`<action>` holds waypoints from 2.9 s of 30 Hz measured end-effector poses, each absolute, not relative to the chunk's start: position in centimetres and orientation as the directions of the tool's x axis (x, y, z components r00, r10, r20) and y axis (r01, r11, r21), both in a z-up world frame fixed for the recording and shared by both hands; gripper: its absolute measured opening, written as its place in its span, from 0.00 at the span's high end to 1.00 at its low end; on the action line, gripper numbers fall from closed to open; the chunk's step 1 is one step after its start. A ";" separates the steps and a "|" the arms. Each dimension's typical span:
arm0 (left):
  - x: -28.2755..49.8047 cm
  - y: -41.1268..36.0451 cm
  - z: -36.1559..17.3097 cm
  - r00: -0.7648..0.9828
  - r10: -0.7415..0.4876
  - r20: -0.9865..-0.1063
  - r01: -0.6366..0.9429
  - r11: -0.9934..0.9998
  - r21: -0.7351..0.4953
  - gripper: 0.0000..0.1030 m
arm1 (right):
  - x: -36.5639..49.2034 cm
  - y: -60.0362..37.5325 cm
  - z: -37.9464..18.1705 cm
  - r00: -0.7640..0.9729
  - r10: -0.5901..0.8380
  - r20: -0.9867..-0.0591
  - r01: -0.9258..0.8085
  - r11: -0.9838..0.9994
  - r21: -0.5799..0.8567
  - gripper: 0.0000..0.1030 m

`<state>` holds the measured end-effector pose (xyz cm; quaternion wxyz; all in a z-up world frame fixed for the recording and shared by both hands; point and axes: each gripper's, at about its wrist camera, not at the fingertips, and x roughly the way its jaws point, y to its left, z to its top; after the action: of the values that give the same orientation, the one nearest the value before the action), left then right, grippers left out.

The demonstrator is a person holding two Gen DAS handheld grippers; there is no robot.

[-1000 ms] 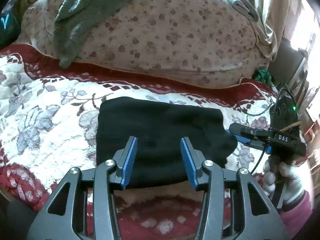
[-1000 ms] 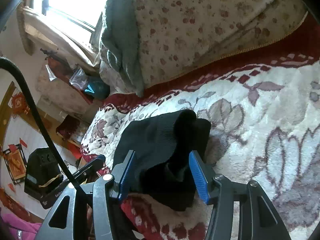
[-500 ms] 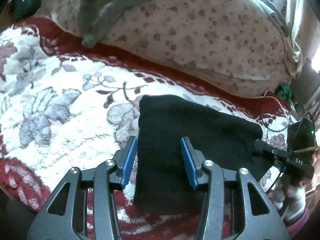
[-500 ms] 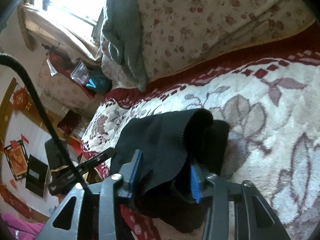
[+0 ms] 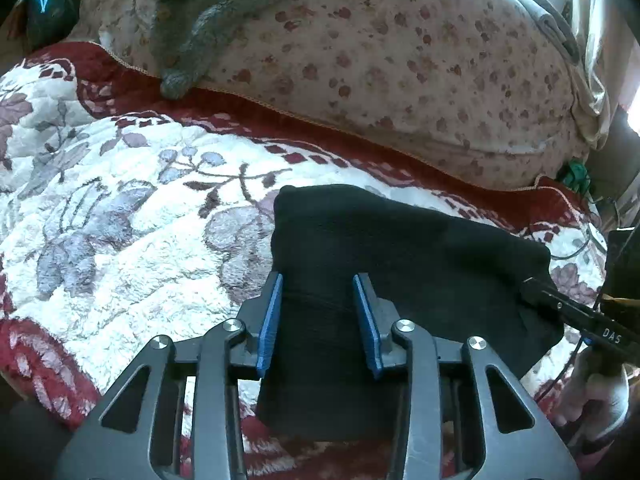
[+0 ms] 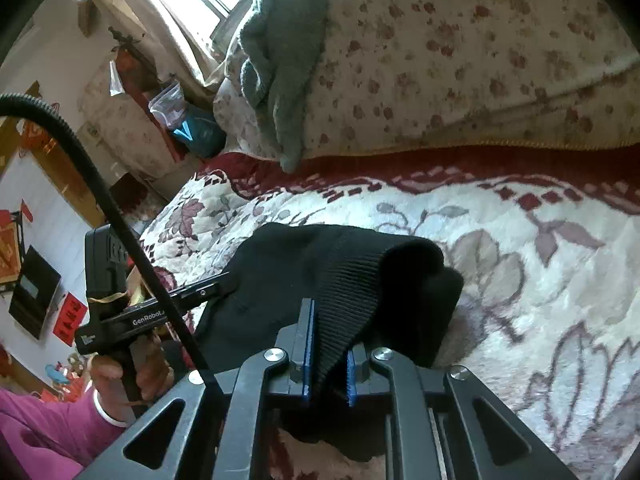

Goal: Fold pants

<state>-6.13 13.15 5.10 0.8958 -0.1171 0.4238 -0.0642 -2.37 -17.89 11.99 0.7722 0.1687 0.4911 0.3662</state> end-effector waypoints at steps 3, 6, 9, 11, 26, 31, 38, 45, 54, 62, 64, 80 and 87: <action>-6.3 12.7 5.6 0.635 -0.200 -0.746 0.019 0.970 -0.244 0.67 | -2.3 -18.8 12.2 0.265 0.727 -0.634 -0.391 0.682 0.618 0.91; -6.3 12.2 5.4 0.639 -0.177 -0.749 0.014 0.976 -0.219 0.67 | -2.3 -19.6 11.4 0.264 0.719 -0.643 -0.356 0.692 0.628 0.91; -6.0 12.0 4.9 0.636 -0.147 -0.758 -0.009 0.980 -0.197 0.67 | -2.4 -19.2 10.2 0.246 0.705 -0.665 -0.348 0.705 0.618 0.91; -5.9 11.9 4.6 0.639 -0.133 -0.758 -0.012 0.983 -0.182 0.67 | -2.3 -19.1 9.4 0.244 0.701 -0.670 -0.341 0.709 0.618 0.91; -7.5 13.1 6.3 0.636 -0.136 -0.759 -0.030 0.979 -0.201 0.67 | -3.7 -20.0 14.3 0.346 0.635 -0.691 -0.332 0.771 0.543 0.67; -8.1 13.3 7.1 0.648 -0.180 -0.740 0.001 0.972 -0.235 0.51 | -3.7 -20.1 13.9 0.334 0.649 -0.684 -0.287 0.761 0.582 0.48; -6.9 13.5 6.0 0.609 -0.252 -0.752 0.053 0.959 -0.279 0.50 | -3.0 -21.0 10.0 0.253 0.693 -0.675 -0.176 0.719 0.672 0.47; -5.1 14.6 3.6 0.555 -0.329 -0.764 0.070 0.934 -0.351 0.43 | -1.9 -21.2 7.2 0.222 0.761 -0.609 -0.128 0.642 0.756 0.39; -2.7 14.9 1.0 0.509 -0.446 -0.737 0.070 0.874 -0.481 0.28 | -0.8 -19.7 5.5 0.207 0.792 -0.574 -0.163 0.606 0.778 0.35; -3.2 13.9 2.0 0.542 -0.415 -0.730 0.096 0.894 -0.438 0.56 | -1.4 -19.4 6.6 0.264 0.771 -0.580 -0.202 0.632 0.748 0.58; -3.6 14.4 2.8 0.549 -0.426 -0.719 0.095 0.887 -0.452 0.62 | -1.3 -18.9 7.8 0.265 0.774 -0.576 -0.232 0.631 0.741 0.60; -6.5 25.7 9.6 0.691 -0.186 -0.699 -0.079 0.941 -0.328 0.63 | 1.8 -5.6 11.7 0.152 0.859 -0.488 -0.383 0.506 0.772 0.61; -7.6 31.7 8.4 0.700 -0.080 -0.709 -0.209 0.927 -0.311 0.63 | 3.2 2.4 10.1 0.053 0.865 -0.498 -0.414 0.473 0.778 0.61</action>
<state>-7.59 31.71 8.45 0.9028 -0.1875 0.3854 0.0356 3.20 2.42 10.06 0.6909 0.2216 0.5091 0.4630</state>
